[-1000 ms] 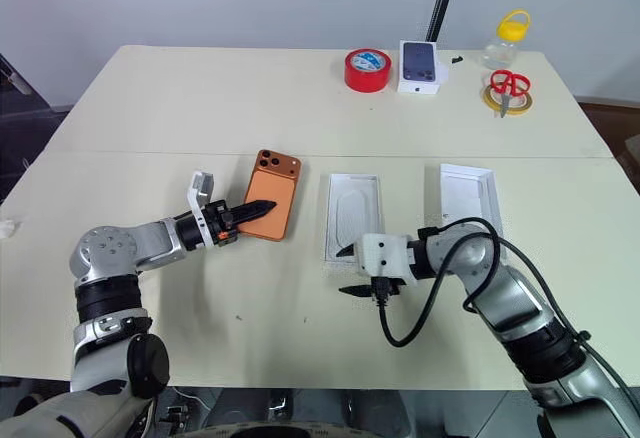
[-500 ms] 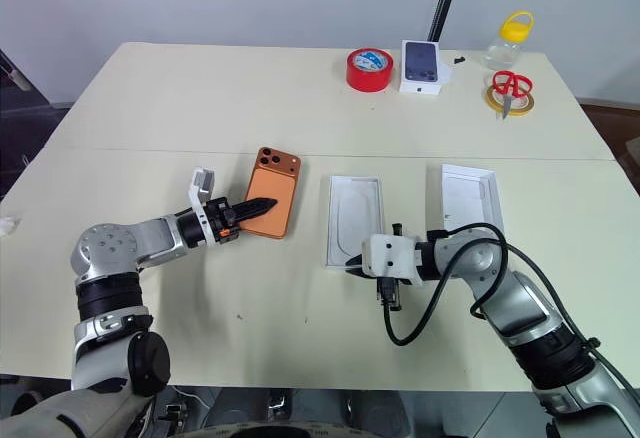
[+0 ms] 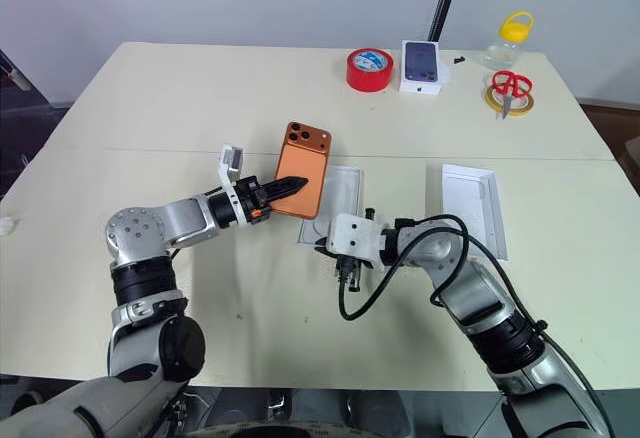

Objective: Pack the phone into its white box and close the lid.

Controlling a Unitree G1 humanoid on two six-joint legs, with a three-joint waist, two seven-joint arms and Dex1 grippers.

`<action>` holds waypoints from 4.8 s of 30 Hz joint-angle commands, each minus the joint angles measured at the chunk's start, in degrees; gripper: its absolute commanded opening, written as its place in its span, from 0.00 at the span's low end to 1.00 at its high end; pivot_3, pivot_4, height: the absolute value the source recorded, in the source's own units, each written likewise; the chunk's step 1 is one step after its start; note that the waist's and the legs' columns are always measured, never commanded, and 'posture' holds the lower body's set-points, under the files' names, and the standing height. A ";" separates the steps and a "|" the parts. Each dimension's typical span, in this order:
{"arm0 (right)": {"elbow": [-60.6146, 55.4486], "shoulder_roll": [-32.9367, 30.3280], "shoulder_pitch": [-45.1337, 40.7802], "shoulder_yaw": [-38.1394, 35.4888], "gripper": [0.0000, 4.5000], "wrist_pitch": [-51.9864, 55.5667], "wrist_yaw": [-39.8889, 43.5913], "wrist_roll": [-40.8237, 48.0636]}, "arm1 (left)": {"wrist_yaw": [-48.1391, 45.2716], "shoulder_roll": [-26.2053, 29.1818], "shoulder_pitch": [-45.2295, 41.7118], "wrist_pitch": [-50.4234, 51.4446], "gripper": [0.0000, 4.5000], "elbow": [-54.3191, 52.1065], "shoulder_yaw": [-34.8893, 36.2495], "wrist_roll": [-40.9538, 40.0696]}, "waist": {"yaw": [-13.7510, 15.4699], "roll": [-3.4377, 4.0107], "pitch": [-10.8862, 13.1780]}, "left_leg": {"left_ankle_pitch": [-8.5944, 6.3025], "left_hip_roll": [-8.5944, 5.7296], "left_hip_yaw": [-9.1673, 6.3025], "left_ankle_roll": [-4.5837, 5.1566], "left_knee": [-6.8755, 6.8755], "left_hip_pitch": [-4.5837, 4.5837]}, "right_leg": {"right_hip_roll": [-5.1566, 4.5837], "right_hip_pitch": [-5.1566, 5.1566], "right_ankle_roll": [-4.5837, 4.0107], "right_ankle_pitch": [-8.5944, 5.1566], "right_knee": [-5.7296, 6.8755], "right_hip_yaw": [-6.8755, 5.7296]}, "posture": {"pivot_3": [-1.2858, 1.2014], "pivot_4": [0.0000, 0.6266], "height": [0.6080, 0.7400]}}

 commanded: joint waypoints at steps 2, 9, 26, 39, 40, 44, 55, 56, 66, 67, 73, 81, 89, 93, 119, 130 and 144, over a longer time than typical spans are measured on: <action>-3.75 0.37 -0.27 0.17 0.06 1.96 1.25 2.20 | 0.41 -1.11 1.01 -0.31 0.03 -2.76 -0.97 -2.45 | 0.06 0.00 0.00 | 0.00 0.00 0.00 0.00 0.02 0.00 | 0.00 0.02 0.00 0.00 0.00 0.00 | 0.52 0.24 1.00; -7.78 0.93 -0.46 -4.54 0.70 3.58 2.02 8.91 | 1.12 -2.04 2.46 -0.67 0.03 -3.57 -2.01 -3.29 | 0.08 -0.02 0.01 | 0.00 -0.01 -0.01 0.01 0.06 0.01 | 0.00 0.06 0.00 0.00 0.01 0.00 | 0.52 0.24 1.00; -1.60 -10.78 3.93 -17.31 0.70 0.72 3.70 15.35 | 3.14 -4.70 7.04 -0.84 0.03 -5.40 -7.44 -2.74 | 0.13 -0.05 0.03 | -0.05 -0.02 -0.15 0.36 0.05 0.15 | 0.09 0.23 -0.02 0.03 0.03 -0.03 | 0.52 0.24 1.00; -0.21 -9.81 4.74 -16.02 0.71 -2.32 1.66 12.85 | 4.70 -4.85 6.69 -1.92 0.61 -5.28 -9.56 -3.11 | 0.18 -0.04 0.03 | 0.07 -0.03 -0.12 0.17 0.06 0.13 | 0.06 0.26 0.02 0.02 0.00 -0.03 | 0.52 0.24 1.00; -0.02 -9.77 4.71 -15.99 0.71 -2.48 1.65 12.80 | 5.11 -5.02 6.58 -1.41 0.61 -5.53 -9.12 -3.72 | 0.17 -0.04 0.03 | 0.07 -0.03 -0.12 0.17 0.07 0.17 | 0.06 0.30 0.02 0.02 0.00 -0.03 | 0.52 0.24 1.00; 0.47 -9.41 4.59 -15.61 0.71 -3.02 1.52 12.60 | 6.70 -4.62 6.11 -0.33 0.61 -7.86 -8.65 -4.64 | 0.07 -0.05 0.03 | 0.06 -0.02 -0.13 0.17 0.07 0.18 | 0.07 0.31 0.03 0.02 0.01 -0.03 | 0.52 0.24 1.00; 2.34 -7.52 2.39 -13.83 0.71 -4.11 1.16 11.59 | 3.85 3.58 4.55 -0.43 0.61 -10.43 -12.20 -3.23 | 0.16 -0.04 0.03 | 0.12 -0.03 -0.13 0.07 0.10 0.17 | 0.07 0.32 0.04 0.03 0.01 -0.03 | 0.52 0.24 1.00; 2.51 -7.41 2.27 -13.79 0.71 -4.17 1.15 11.50 | 2.88 5.04 4.60 -1.10 0.61 -10.99 -13.48 -2.69 | 0.16 -0.04 0.03 | 0.12 -0.03 -0.13 0.07 0.10 0.17 | 0.07 0.32 0.04 0.03 0.01 -0.03 | 0.52 0.24 1.00; 3.39 -5.80 1.88 -13.21 0.71 -4.64 0.22 10.18 | 1.10 8.76 2.73 -2.70 0.61 -11.77 -12.86 -3.86 | 0.06 -0.03 0.03 | 0.13 -0.03 -0.13 0.06 0.09 0.18 | 0.05 0.32 0.04 0.03 0.01 -0.03 | 0.52 0.24 1.00; 4.04 -5.65 1.56 -13.36 0.71 -4.81 -0.32 9.83 | 1.23 9.65 2.74 -4.39 0.61 -11.37 -13.56 -2.07 | 0.00 -0.03 0.03 | 0.13 -0.03 -0.12 0.06 0.09 0.18 | 0.05 0.32 0.04 0.03 0.02 -0.03 | 0.52 0.24 1.00; 8.47 -5.70 -0.86 -13.18 0.09 -7.74 -3.36 6.16 | -6.67 19.80 4.12 -21.91 0.01 -11.04 -29.04 13.88 | 0.09 -0.02 0.03 | 0.15 -0.03 -0.12 0.03 0.06 0.21 | 0.06 0.31 0.02 0.03 0.07 -0.03 | 0.52 0.24 1.00; 16.34 -5.63 -2.55 -8.50 0.01 -12.17 -6.76 -3.17 | -14.34 20.43 4.76 -30.88 0.00 -4.50 -42.36 24.38 | 0.19 -0.01 0.03 | 0.09 -0.05 -0.03 0.15 0.08 0.16 | -0.04 0.29 0.02 0.03 0.00 -0.03 | 0.52 0.24 1.00; 15.50 -6.27 -1.76 -7.66 0.01 -13.10 -5.33 -4.79 | -17.69 12.98 2.08 -33.33 0.00 0.18 -45.99 27.56 | 0.45 0.09 -0.03 | 0.00 -0.06 -0.05 0.46 0.23 0.19 | -0.03 0.41 0.03 0.04 0.03 -0.04 | 0.52 0.24 1.00; 14.66 -8.56 -0.55 -9.82 0.01 -12.23 -4.26 -4.21 | -19.18 7.36 -0.59 -34.29 0.00 2.43 -47.57 28.58 | 1.26 0.10 -0.03 | -0.02 -0.15 -0.06 0.58 0.29 0.17 | -0.09 0.44 0.11 0.08 0.02 -0.04 | 0.52 0.24 1.00; 14.82 -17.22 6.60 -18.91 0.01 -15.01 -2.00 -2.54 | -27.64 0.77 -6.12 -42.51 0.00 13.01 -47.53 35.56 | 0.11 0.13 -0.02 | 0.13 -0.33 -0.11 0.52 0.20 0.13 | -0.19 0.37 0.24 0.08 0.02 -0.04 | 0.52 0.24 1.00; 18.11 -18.86 6.81 -19.45 0.01 -17.10 -1.35 -3.32 | -26.25 3.20 -4.19 -41.94 0.00 9.08 -44.86 34.75 | 0.16 0.14 -0.01 | 0.14 -0.33 -0.13 0.51 0.20 0.14 | -0.19 0.37 0.24 0.08 0.06 -0.04 | 0.52 0.24 1.00; 10.88 -20.64 11.72 -29.88 0.20 -2.50 1.83 12.70 | -32.73 11.50 -2.93 -46.42 0.12 1.42 -38.50 30.89 | 0.09 0.15 -0.01 | 0.15 -0.32 -0.14 0.49 0.28 0.20 | -0.21 0.47 0.28 0.10 0.11 -0.04 | 0.52 0.24 1.00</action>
